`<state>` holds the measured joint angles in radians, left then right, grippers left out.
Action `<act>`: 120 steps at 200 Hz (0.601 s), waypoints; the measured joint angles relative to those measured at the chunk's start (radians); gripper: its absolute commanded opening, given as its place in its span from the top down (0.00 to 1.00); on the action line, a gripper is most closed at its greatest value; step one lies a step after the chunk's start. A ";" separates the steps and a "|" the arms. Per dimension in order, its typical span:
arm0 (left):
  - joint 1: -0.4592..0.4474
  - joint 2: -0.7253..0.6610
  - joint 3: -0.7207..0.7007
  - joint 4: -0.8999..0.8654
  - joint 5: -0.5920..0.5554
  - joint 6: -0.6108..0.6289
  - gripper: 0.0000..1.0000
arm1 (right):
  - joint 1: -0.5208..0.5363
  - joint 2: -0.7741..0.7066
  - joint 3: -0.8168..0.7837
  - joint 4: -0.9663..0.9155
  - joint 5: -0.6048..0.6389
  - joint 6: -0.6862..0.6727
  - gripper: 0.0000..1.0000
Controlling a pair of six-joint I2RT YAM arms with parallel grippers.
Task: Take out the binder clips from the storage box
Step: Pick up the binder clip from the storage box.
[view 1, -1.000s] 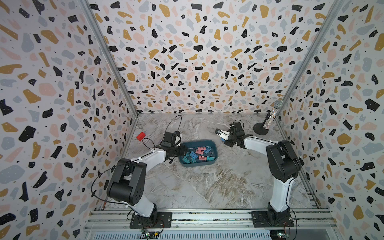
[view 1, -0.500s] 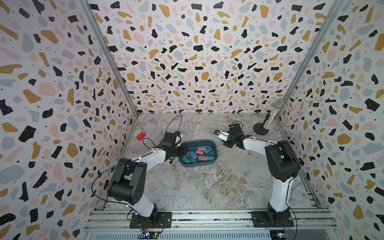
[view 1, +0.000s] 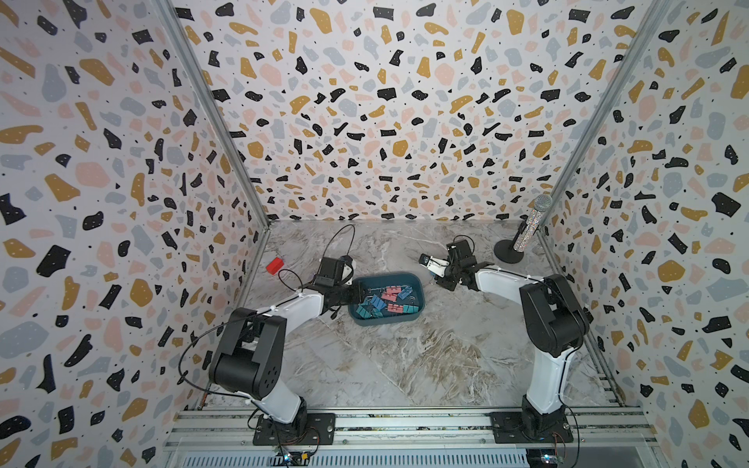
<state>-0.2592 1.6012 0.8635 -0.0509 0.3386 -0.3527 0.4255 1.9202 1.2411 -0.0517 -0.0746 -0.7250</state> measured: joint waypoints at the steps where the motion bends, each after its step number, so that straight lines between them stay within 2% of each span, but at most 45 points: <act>1: 0.000 0.000 0.000 0.000 0.000 0.000 0.66 | 0.000 -0.002 0.000 -0.001 -0.002 0.000 0.64; 65: 0.000 0.000 0.000 0.000 -0.012 0.000 0.73 | 0.048 -0.198 0.014 -0.090 -0.103 0.088 0.63; 120: 0.000 0.000 -0.002 0.000 -0.027 0.000 0.73 | 0.177 -0.131 0.153 -0.204 -0.224 0.209 0.64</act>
<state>-0.2588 1.6012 0.8619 -0.0513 0.3115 -0.3523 0.6022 1.7889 1.3945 -0.2558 -0.2981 -0.5159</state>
